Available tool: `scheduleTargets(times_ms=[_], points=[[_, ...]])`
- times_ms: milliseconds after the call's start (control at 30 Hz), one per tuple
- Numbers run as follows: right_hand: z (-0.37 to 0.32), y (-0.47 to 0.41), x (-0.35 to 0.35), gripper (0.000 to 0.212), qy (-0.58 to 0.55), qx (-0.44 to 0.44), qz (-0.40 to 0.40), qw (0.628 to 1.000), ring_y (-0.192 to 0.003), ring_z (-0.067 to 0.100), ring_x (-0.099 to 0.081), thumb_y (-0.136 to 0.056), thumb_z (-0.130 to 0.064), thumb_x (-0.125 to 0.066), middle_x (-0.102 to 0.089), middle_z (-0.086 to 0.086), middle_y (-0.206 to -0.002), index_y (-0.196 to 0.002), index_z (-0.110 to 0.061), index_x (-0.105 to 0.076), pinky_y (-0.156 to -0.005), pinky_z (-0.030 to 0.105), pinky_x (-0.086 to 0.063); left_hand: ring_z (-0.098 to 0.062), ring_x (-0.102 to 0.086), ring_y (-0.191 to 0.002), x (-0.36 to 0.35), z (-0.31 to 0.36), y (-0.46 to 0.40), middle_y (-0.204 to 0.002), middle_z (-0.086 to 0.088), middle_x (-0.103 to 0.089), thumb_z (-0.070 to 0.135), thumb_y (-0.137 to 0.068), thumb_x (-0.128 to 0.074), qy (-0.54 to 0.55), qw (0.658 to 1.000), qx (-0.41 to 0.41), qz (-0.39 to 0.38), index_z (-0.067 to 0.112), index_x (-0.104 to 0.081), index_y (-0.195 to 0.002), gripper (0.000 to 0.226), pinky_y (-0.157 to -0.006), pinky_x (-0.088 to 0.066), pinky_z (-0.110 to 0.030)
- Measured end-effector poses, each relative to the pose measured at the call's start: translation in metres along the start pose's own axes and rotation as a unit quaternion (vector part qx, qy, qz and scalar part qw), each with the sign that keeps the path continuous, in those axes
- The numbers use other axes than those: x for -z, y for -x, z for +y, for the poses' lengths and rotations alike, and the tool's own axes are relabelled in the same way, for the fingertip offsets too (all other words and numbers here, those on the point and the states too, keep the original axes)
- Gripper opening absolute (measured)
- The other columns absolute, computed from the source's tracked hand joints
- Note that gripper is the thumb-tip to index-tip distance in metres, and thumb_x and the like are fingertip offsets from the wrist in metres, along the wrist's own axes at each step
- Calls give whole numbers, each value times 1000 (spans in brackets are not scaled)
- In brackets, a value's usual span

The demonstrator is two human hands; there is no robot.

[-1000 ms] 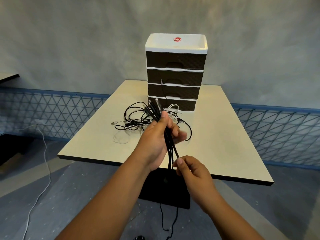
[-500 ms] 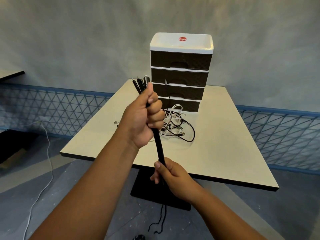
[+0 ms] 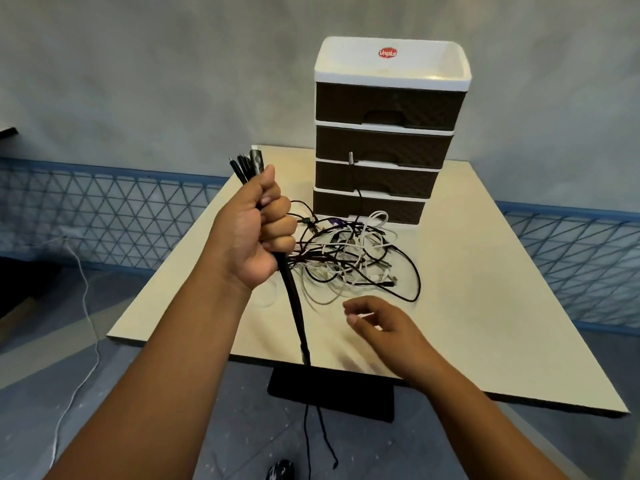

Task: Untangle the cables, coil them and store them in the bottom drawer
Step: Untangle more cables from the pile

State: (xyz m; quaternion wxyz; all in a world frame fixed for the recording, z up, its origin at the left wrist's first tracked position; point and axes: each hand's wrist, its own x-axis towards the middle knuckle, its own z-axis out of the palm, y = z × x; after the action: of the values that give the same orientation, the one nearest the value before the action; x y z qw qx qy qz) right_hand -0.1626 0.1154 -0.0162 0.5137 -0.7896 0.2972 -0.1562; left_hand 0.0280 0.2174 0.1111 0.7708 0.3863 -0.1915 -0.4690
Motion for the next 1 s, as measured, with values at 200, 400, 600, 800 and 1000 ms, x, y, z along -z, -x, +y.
scheduleTargets(times_ms=[200, 400, 600, 800, 1000], points=[[-14, -54, -14, 10, 7, -7, 114, 993, -86, 0, -63, -96, -25, -59, -69, -12, -90, -98, -29, -69, -73, 17, -49, -1, -20, -30, 46, 13, -58, -42, 8, -22, 42, -99, -42, 13, 998, 57, -9, 23, -35, -57, 46, -32, -13, -15], [-39, -101, -22, 18, 18, 22, 191, 981, -76, 9, -64, -94, -20, -62, -70, -11, -84, -89, -36, -68, -69, 27, -51, -3, -10, -36, 81, 20, -109, -42, 7, -23, 43, -100, -40, 48, 990, 133, 1, 22, -38, -58, 47, -30, -15, -14], [-53, -168, 7, 18, 171, -35, 303, 937, -72, 10, -60, -96, -25, -58, -70, -2, -89, -104, -18, -72, -60, 17, -40, -4, -6, -44, 85, 14, -138, -41, 8, -23, 44, -100, -39, 52, 981, 185, -33, 22, -39, -67, 40, -32, -12, -13], [-33, -208, 9, 40, 337, -144, 281, 887, -113, 34, -54, -93, -45, -59, -59, 16, -120, -115, -14, -69, -90, 35, -45, -1, -20, -31, 76, 4, -156, -43, 9, -21, 45, -99, -41, 19, 978, 200, -52, 22, -43, -71, 37, -31, -13, -13], [-57, -210, 33, 19, 168, -120, 248, 947, -65, 22, -55, -94, -34, -60, -57, 0, -63, -82, -21, -67, -60, 28, -37, -1, -19, -33, 61, 5, -158, -44, 10, -22, 45, -100, -42, 4, 982, 182, -58, 21, -47, -74, 36, -30, -15, -13]])
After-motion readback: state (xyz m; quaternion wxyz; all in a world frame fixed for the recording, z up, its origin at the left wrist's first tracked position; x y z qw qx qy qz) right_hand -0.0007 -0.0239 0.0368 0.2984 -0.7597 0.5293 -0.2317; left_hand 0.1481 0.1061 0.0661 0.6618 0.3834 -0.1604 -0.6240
